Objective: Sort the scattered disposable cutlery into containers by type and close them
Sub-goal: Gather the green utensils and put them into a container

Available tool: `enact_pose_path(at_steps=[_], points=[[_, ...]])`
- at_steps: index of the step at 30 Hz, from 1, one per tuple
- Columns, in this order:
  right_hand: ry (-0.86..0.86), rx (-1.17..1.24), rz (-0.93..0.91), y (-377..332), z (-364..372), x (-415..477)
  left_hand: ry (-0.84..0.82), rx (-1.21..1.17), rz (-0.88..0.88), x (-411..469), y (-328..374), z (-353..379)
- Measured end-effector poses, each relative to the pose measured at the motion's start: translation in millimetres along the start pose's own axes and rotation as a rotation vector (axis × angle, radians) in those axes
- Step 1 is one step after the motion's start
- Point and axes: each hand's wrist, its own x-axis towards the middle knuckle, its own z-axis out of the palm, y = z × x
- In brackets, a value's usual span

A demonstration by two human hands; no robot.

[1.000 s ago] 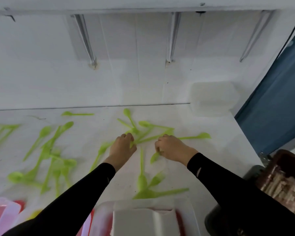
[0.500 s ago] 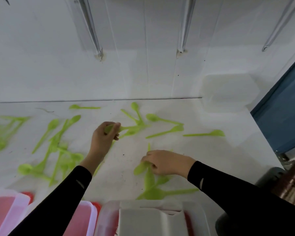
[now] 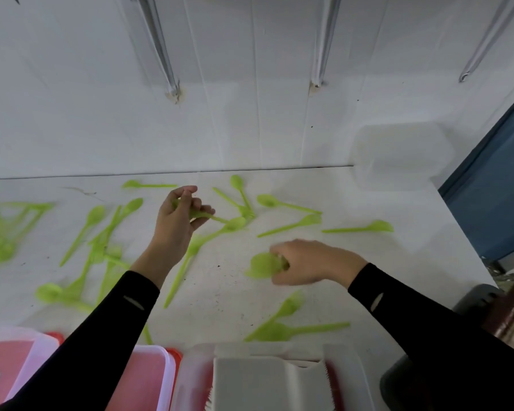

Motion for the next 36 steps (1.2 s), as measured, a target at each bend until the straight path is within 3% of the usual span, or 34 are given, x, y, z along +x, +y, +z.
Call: enact_pose_path(at_steps=[2, 4, 8, 11, 13, 18, 23, 28, 31, 36], points=[[-0.265, -0.018, -0.001, -7.4, 9.0, -6.2, 0.041, 0.09, -0.03, 2.0, -4.7, 3.4], [-0.409, -0.135, 0.016, -16.1, 21.3, -10.6, 0.066, 0.245, -0.041, 7.7, -11.3, 4.6], [-0.338, -0.249, -0.001, -24.0, 31.2, -9.8, -0.05, 0.725, -0.057, 27.2, -20.7, 0.8], [-0.274, -0.181, -0.009, -20.4, 26.7, -4.0, -0.228, 1.308, -0.031, 41.7, -28.5, -8.2], [-0.274, -0.083, 0.024, -10.7, 18.0, -1.7, -0.248, 1.452, -0.019, 46.2, -33.4, -10.9], [-0.177, 0.114, 0.159, 20.4, -4.4, 2.0, -0.284, 1.503, 0.07, 49.0, -47.4, 1.3], [0.192, 0.434, 0.222, 43.4, -23.2, 20.0, -0.315, 1.551, 0.074, 51.5, -59.9, 11.0], [0.494, 0.108, 0.439, 70.3, -45.8, 46.1, -0.399, 1.354, 0.183, 75.7, -48.4, 17.8], [0.554, 0.033, 0.456, 73.9, -43.8, 64.4, -0.309, 1.263, 0.164, 99.4, -33.3, 23.4], [0.553, -0.091, 0.458, 75.9, -31.0, 92.7, -0.161, 1.343, 0.218, 140.9, -34.7, 39.7]])
